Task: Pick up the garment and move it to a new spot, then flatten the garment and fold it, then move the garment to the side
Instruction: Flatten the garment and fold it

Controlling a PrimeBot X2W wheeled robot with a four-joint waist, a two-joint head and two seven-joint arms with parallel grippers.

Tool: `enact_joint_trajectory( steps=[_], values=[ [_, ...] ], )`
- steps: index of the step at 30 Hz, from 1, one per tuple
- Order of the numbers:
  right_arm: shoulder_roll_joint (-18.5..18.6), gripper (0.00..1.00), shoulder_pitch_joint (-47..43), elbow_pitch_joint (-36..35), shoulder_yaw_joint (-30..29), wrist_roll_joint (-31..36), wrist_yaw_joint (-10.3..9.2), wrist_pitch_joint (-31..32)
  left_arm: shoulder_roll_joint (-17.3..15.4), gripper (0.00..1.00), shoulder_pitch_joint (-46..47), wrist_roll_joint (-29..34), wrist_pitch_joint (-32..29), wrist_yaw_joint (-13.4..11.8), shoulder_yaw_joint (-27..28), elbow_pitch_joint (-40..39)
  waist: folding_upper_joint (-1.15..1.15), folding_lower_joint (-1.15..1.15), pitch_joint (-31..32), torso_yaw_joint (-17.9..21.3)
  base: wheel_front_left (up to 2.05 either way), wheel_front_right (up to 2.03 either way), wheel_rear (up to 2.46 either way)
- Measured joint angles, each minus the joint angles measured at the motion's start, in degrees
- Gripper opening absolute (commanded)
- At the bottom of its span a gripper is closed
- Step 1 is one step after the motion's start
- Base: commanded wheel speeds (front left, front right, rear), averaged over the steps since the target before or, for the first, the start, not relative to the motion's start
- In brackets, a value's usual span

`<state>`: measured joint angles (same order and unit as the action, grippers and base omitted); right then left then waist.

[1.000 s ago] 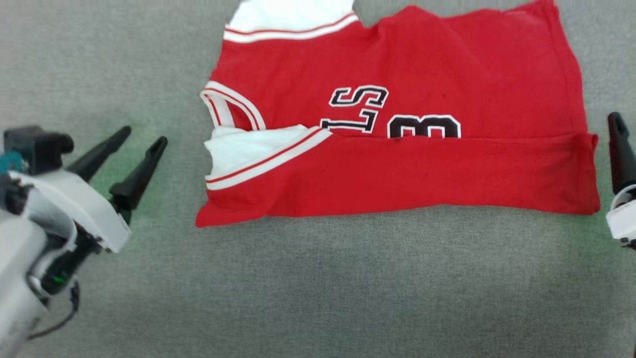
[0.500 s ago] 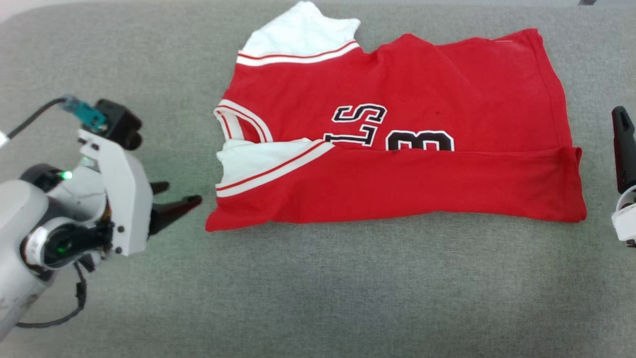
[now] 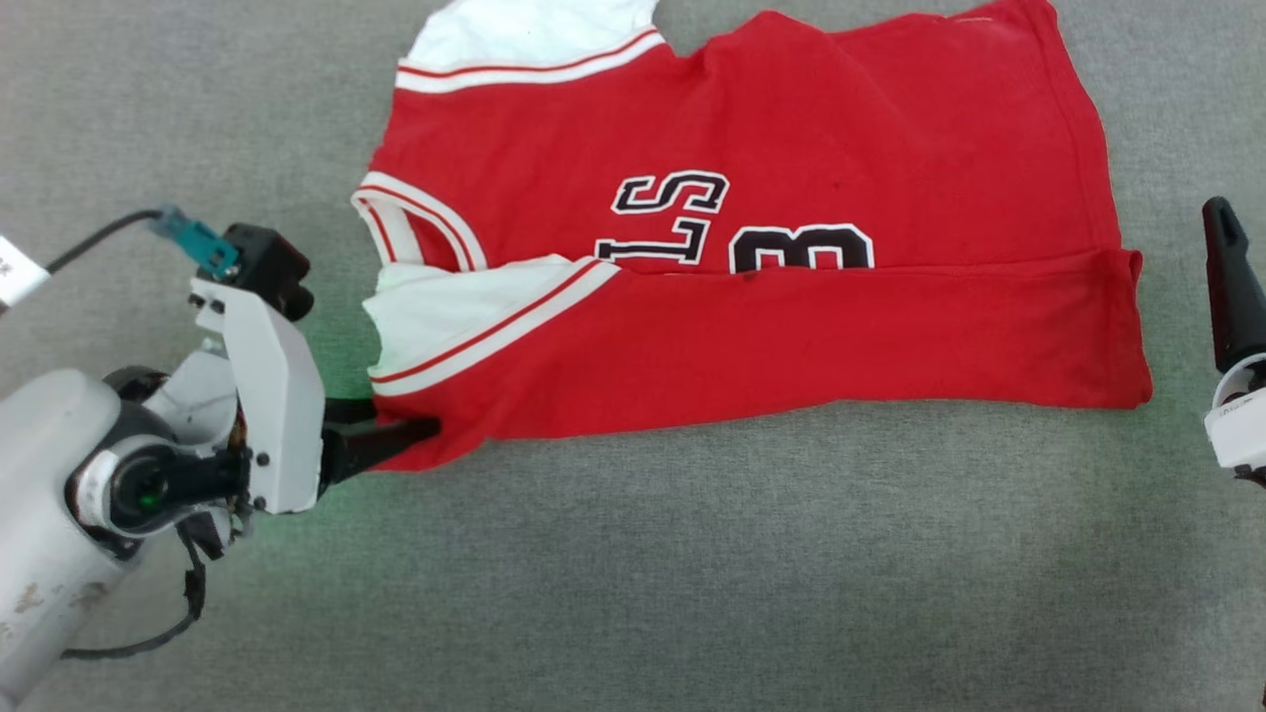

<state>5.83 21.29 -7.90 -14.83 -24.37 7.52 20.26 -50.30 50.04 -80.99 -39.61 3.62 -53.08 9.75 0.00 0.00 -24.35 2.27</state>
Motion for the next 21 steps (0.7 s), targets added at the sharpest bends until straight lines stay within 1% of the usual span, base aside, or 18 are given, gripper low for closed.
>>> enact_joint_trajectory(
  steps=[6,7,8,9,10,14,19,21],
  values=[
    [0.0,1.00,0.5,-0.3,-0.5,-0.2,0.00,0.4,0.7,1.00,-0.5,-1.2,0.3,1.3,0.3,1.3,0.00,0.00,-1.4,1.0,0.00,0.00,0.00],
    [0.1,1.00,0.5,-0.3,-0.4,-0.2,0.00,0.7,0.7,0.84,-0.5,-1.3,0.3,1.4,0.4,1.5,0.00,0.00,-1.5,1.1,0.00,0.00,0.00],
    [0.3,1.00,0.6,-0.3,-0.2,-0.2,0.00,1.1,0.8,0.41,-0.5,-1.5,0.3,1.5,0.5,1.7,0.00,0.00,-1.6,1.2,0.00,0.00,0.00],
    [0.5,1.00,0.6,-0.3,0.1,-0.2,0.00,1.6,0.8,0.12,-0.4,-1.6,0.3,1.6,0.5,1.8,0.00,0.00,-1.7,1.4,0.00,0.00,0.00],
    [0.9,1.00,0.6,-0.2,0.5,-0.1,0.00,2.5,0.8,0.00,-0.4,-1.7,0.3,1.9,0.6,2.1,0.00,0.00,-1.8,1.4,0.00,0.00,0.00],
    [4.3,1.00,0.2,-0.1,3.6,0.2,0.00,8.9,1.5,0.00,-0.4,-2.1,0.3,2.2,0.6,2.4,0.00,0.00,-1.9,1.4,0.00,0.00,0.00],
    [11.0,1.00,-1.0,-0.5,9.2,0.3,0.00,21.5,2.0,0.00,-0.4,-2.1,0.6,2.6,0.5,2.7,0.00,0.00,-1.8,1.1,0.00,0.00,0.00],
    [13.3,1.00,-0.8,-1.3,10.3,0.6,0.00,25.9,2.1,0.00,-0.2,-2.1,0.6,2.9,0.5,2.6,0.00,0.00,-1.9,0.9,0.00,0.00,0.00]
  ],
)
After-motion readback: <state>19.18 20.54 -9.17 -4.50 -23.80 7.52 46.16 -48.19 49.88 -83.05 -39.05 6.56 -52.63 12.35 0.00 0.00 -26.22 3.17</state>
